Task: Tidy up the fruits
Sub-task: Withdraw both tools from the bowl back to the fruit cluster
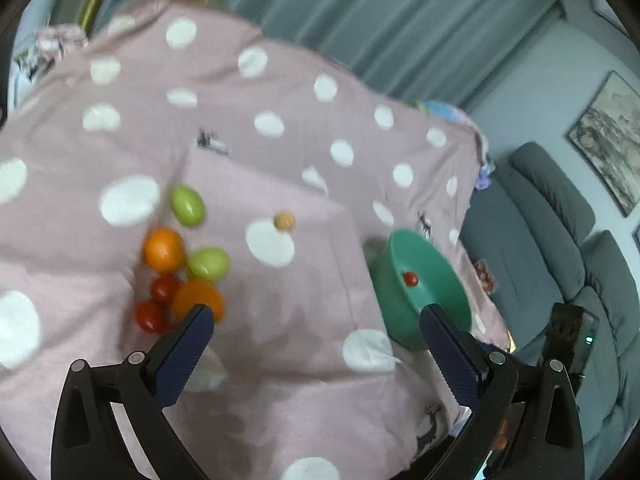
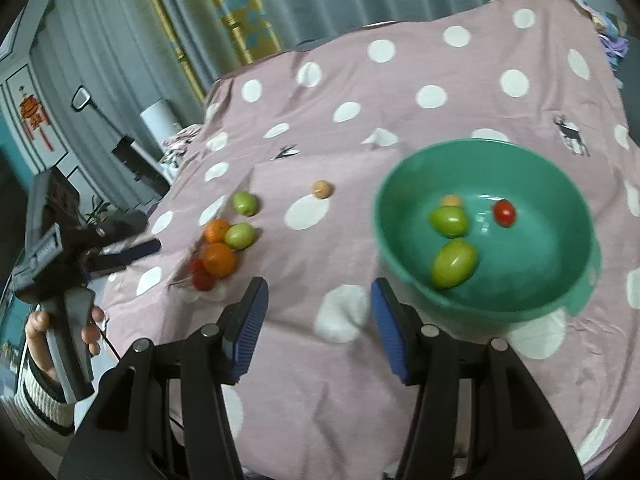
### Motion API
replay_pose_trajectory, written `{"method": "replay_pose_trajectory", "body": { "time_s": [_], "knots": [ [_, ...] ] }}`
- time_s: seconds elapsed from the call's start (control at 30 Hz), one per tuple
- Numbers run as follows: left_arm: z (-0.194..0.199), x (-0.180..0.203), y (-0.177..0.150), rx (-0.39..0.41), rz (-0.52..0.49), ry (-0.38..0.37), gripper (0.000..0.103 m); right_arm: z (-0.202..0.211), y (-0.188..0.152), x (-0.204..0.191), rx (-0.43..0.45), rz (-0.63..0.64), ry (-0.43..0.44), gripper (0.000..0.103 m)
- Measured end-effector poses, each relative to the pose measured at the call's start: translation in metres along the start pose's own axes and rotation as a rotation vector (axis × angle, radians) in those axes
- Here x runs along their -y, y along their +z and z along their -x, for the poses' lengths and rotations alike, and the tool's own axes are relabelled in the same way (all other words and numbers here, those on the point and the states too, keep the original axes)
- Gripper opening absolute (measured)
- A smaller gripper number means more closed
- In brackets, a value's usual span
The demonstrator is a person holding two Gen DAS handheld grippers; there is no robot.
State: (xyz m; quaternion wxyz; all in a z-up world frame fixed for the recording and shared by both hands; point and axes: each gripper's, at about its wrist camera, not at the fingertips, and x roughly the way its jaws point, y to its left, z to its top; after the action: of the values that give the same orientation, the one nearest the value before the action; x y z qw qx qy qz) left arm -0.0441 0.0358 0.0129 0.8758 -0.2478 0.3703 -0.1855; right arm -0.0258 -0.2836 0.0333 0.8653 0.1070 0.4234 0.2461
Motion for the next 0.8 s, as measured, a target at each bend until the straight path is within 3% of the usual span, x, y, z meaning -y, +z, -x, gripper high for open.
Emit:
{"method": "replay_pose_trajectory", "body": {
  "time_s": [0.13,0.23,0.4,0.63,0.8],
  "knots": [
    [0.014,-0.016,0.002,-0.021,0.082,-0.155,0.102,-0.009,-0.003,-0.015,-0.020,0.025,0.027,0.054],
    [0.015,-0.035,0.002,-0.051,0.210,-0.198,0.102,-0.018,-0.006,-0.021,-0.043,0.035,0.044,0.054],
    [0.015,-0.055,0.000,-0.040,0.309,-0.283,0.102,-0.030,-0.008,-0.034,-0.074,0.060,0.063,0.055],
    [0.025,-0.052,0.004,0.020,0.162,-0.099,0.102,-0.040,-0.007,-0.044,-0.098,0.083,0.082,0.055],
    [0.016,-0.044,0.008,-0.086,-0.008,-0.002,0.102,-0.053,-0.008,-0.055,-0.134,0.095,0.125,0.056]
  ]
}}
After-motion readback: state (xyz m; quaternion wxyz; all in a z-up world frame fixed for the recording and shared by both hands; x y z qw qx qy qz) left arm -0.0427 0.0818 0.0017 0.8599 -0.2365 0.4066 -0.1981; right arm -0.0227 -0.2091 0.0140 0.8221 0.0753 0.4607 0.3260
